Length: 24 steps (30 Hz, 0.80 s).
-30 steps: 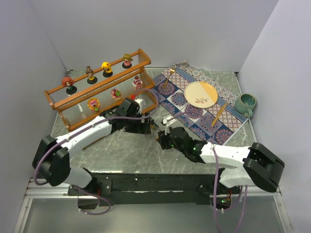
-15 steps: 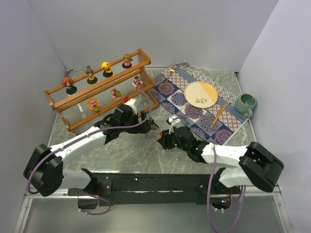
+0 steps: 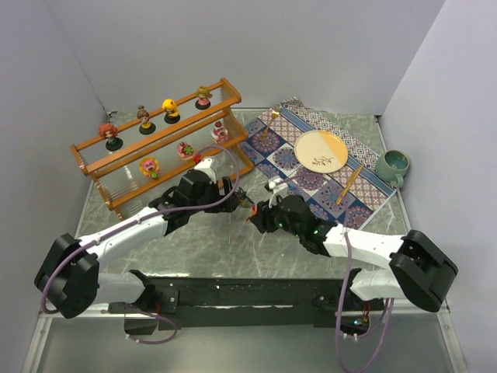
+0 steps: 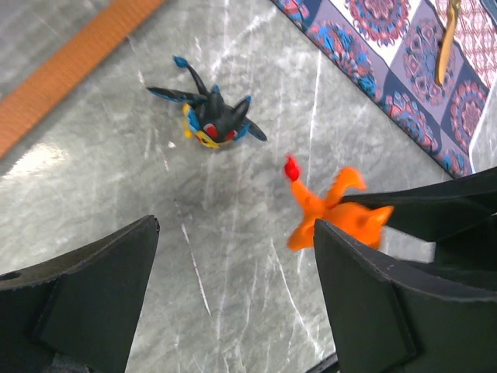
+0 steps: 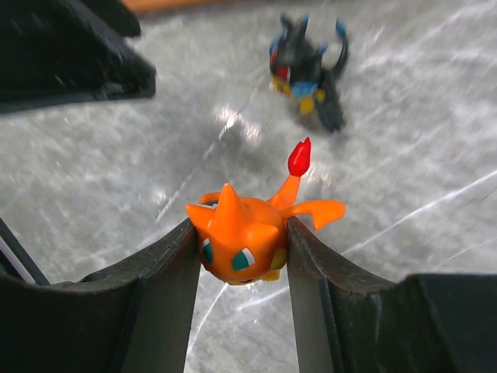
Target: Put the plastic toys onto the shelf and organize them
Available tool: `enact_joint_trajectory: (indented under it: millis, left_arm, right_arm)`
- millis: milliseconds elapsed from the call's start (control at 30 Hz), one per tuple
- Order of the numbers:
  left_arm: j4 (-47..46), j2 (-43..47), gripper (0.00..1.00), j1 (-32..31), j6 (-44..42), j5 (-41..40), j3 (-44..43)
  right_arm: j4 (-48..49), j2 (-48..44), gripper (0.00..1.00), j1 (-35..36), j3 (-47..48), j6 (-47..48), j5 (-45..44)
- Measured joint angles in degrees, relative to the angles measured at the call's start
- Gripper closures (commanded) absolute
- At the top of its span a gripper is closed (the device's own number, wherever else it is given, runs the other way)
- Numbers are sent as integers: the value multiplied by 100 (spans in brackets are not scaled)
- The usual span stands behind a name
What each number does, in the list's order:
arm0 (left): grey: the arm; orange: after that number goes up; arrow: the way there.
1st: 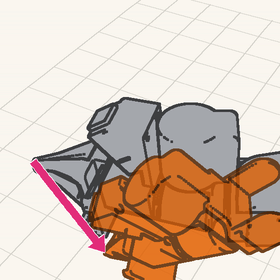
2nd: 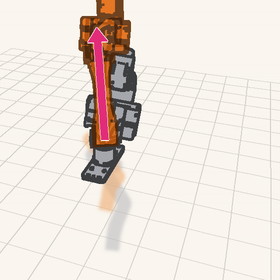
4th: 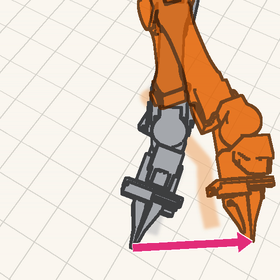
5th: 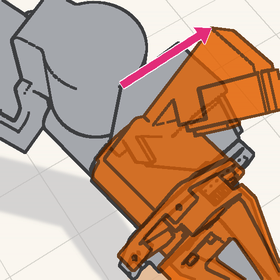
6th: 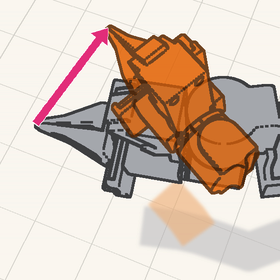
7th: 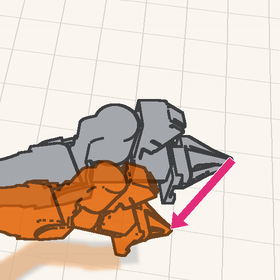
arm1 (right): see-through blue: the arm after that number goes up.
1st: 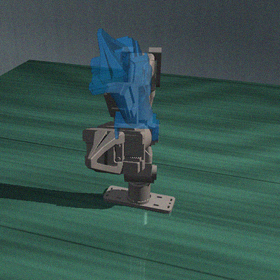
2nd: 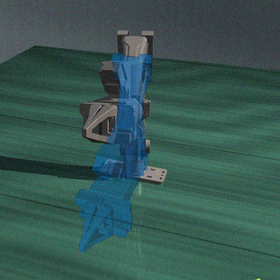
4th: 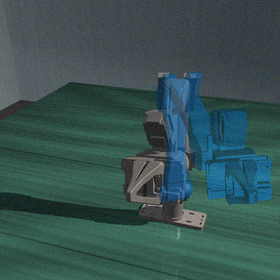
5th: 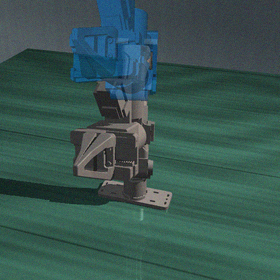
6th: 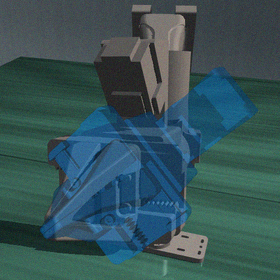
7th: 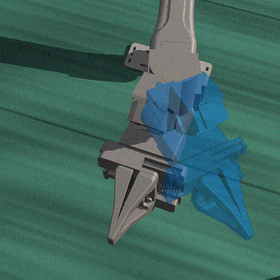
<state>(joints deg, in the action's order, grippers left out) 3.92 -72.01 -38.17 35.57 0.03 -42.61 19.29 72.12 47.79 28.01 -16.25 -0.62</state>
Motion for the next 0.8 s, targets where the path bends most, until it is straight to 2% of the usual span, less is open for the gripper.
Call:
enact_joint_trajectory:
  millis: [200, 333, 400, 533, 800]
  left_arm:
    - [33, 621, 13, 0, -39, -522, 146]
    - [160, 1237, 11, 0, -85, -951, 212]
    - [240, 1613, 10, -2, -162, -1231, 216]
    - [437, 2347, 1, -2, -376, -1766, 269]
    - [804, 3644, 3, -2, -911, -2848, 293]
  right_arm:
    - [-238, -39, 100, -481, 667, 306, 264]
    - [-197, 267, 100, -743, 1202, 511, 389]
    - [-146, 608, 100, -839, 1528, 592, 461]
    - [-31, 1401, 100, -918, 2098, 699, 527]
    - [59, 2857, 100, -922, 3069, 717, 638]
